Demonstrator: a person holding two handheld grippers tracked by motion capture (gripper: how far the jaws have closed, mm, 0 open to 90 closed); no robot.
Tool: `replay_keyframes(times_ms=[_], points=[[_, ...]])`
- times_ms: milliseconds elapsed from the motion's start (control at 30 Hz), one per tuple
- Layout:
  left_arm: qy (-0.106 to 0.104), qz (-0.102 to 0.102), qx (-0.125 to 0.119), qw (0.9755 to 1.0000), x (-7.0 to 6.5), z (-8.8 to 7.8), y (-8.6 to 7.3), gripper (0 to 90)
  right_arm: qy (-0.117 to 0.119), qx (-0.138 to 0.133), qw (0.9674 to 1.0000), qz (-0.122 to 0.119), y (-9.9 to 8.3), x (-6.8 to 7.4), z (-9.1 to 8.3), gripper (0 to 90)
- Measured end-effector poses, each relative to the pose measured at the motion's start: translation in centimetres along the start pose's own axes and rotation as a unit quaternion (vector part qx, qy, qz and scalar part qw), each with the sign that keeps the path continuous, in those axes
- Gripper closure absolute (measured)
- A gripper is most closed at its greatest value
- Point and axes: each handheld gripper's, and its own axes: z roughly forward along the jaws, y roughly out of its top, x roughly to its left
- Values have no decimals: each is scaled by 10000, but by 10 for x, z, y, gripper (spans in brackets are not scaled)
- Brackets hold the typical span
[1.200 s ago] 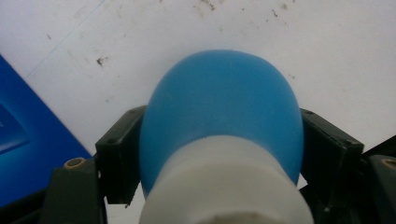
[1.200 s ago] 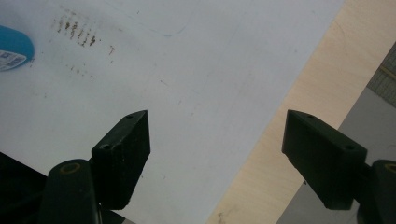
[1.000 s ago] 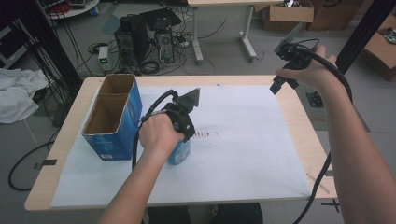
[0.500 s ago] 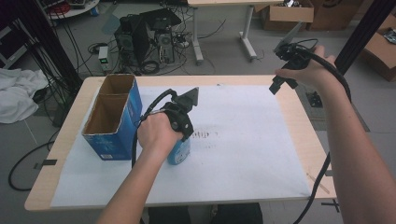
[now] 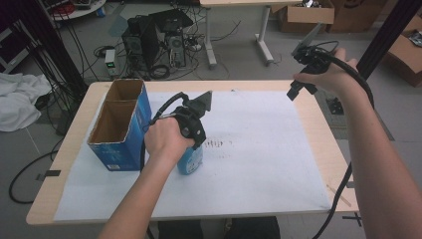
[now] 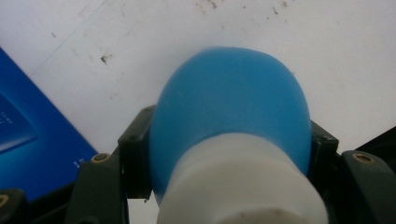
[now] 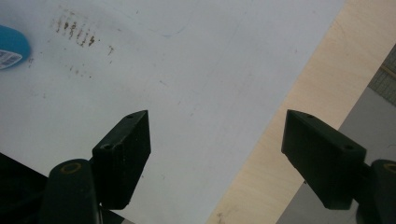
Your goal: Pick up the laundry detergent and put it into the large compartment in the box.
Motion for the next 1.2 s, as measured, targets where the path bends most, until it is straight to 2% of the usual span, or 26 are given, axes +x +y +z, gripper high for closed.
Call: replay_keyframes(times_ms=[133,167,333,400,433,467,667,800,900,1000,1067,1200], points=[[-32,-27,-67,10000,3,-14,-1,378,0,-4,10000,-4,0,0,0,241],[-41,-96,-101,9999,4,-18,-2,377,4,-3,10000,-7,1,0,0,241],[-27,-212,-120,9997,11,-46,-2,378,14,15,10000,-18,1,-1,1,242],[-38,-340,-139,9993,16,-60,-2,378,17,-1,10000,4,1,-2,1,241],[-38,-340,-139,9993,16,-60,-2,378,16,-4,10000,-1,1,-2,1,241],[-42,-446,-175,9988,22,-74,-2,378,32,-13,10000,0,1,-2,1,242],[-56,-827,-365,9959,44,-113,-8,379,38,-8,10000,11,1,-4,1,242],[-61,-1083,-469,9930,61,-135,-15,379,41,-5,10000,27,2,-5,1,243],[-51,-1340,-508,9897,76,-147,-22,379,-24,11,10000,21,2,-6,1,244],[35,-1628,-565,9850,88,-157,-28,379,8,20,10000,35,3,-6,0,244],[79,-1846,-641,9807,96,-162,-32,379,0,21,10000,12,4,-6,1,244],[84,-2103,-645,9755,114,-170,-42,379,7,49,10000,30,5,-6,2,244]])
